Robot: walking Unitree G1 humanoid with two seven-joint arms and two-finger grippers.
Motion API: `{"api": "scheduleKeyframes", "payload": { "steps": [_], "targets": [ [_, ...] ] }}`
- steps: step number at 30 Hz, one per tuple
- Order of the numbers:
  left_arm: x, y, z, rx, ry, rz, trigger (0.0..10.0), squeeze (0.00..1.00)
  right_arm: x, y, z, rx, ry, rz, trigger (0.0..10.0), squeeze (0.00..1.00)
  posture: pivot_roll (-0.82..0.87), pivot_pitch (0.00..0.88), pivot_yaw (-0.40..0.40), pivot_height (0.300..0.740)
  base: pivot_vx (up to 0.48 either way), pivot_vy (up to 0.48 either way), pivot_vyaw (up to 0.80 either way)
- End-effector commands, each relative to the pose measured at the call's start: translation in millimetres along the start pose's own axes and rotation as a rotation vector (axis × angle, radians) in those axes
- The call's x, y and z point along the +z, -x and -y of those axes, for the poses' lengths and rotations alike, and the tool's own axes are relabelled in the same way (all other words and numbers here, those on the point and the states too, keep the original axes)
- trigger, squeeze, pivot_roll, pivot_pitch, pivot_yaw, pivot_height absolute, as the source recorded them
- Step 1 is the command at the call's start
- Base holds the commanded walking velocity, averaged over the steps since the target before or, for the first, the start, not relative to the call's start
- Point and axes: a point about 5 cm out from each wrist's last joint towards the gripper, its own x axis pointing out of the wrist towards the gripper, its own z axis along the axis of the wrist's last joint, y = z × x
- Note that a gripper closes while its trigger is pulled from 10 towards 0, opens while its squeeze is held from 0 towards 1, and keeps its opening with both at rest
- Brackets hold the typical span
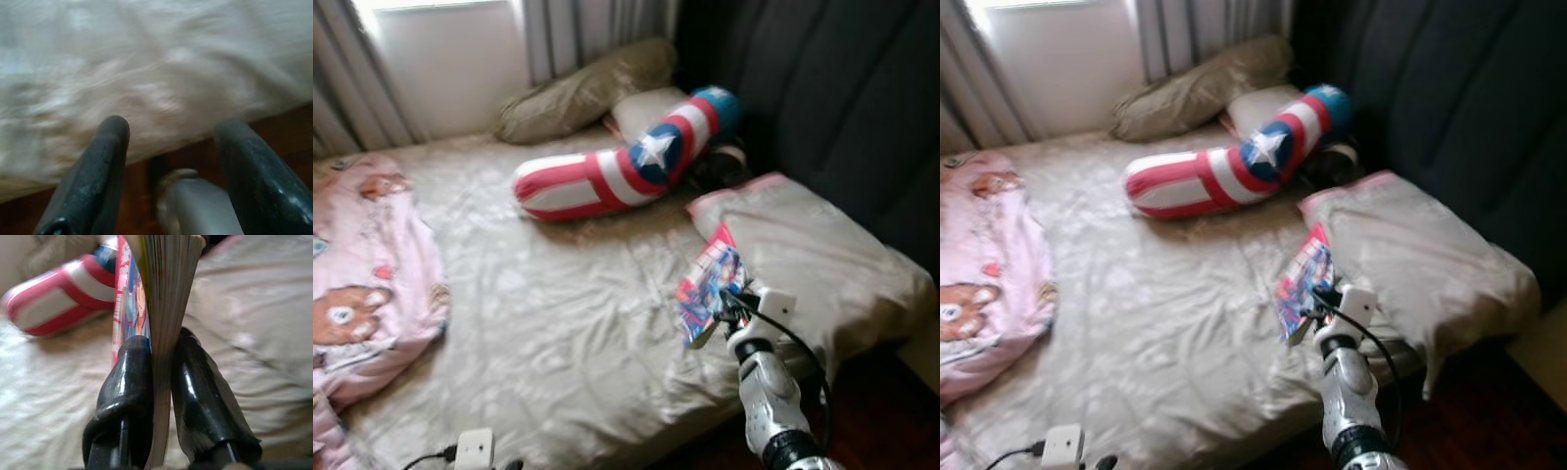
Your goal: Clean up the room
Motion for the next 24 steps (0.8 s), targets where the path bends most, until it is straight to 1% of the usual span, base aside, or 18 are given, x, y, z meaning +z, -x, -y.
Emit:
{"api": "scheduleKeyframes", "payload": {
  "steps": [1, 5, 8, 11, 12, 18, 24],
  "targets": [
    [-8.8, 3.6, -6.0, 0.014, -0.003, -0.033, 10.0, 0.0, 14.3, -7.8, -9.3, 0.03, 0.008, 0.056, 10.0, 0.0, 0.08, 0.0, -0.002, 0.74, 0.0, -0.435, 0.0],
    [-7.4, 3.2, -6.0, 0.014, -0.004, -0.028, 10.0, 0.0, 13.8, -7.4, -12.6, 0.058, 0.038, 0.057, 10.0, 0.0, 0.08, 0.0, -0.001, 0.74, 0.0, -0.435, 0.0],
    [-6.8, 3.0, -6.1, 0.015, -0.005, -0.027, 10.0, 0.0, 12.9, -7.2, -14.9, 0.074, 0.041, 0.053, 10.0, 0.0, 0.08, 0.0, 0.0, 0.74, 0.0, -0.429, 0.8],
    [-6.6, 2.8, -5.8, 0.021, 0.006, -0.025, 10.0, 0.0, 11.7, -7.1, -17.0, 0.09, 0.035, 0.046, 10.0, 0.0, 0.08, 0.0, 0.0, 0.74, 0.0, 0.0, 0.71],
    [-6.5, 2.7, -5.5, 0.021, 0.011, -0.024, 10.0, 0.0, 10.0, -7.0, -17.9, 0.097, 0.015, 0.035, 10.0, 0.0, 0.08, 0.0, -0.001, 0.74, 0.0, 0.0, 0.0],
    [-6.4, 2.6, -4.8, 0.018, 0.014, -0.023, 10.0, 0.0, 8.0, -6.0, -20.2, 0.124, 0.033, 0.026, 10.0, 0.0, 0.08, 0.0, -0.002, 0.74, 0.0, 0.0, 0.0],
    [-5.5, 2.3, -4.9, 0.02, 0.016, -0.02, 10.0, 0.0, 8.4, -6.3, -22.6, 0.145, 0.047, 0.026, 10.0, 0.0, 0.08, 0.0, -0.003, 0.74, 0.0, 0.0, 0.8]
  ]
}}
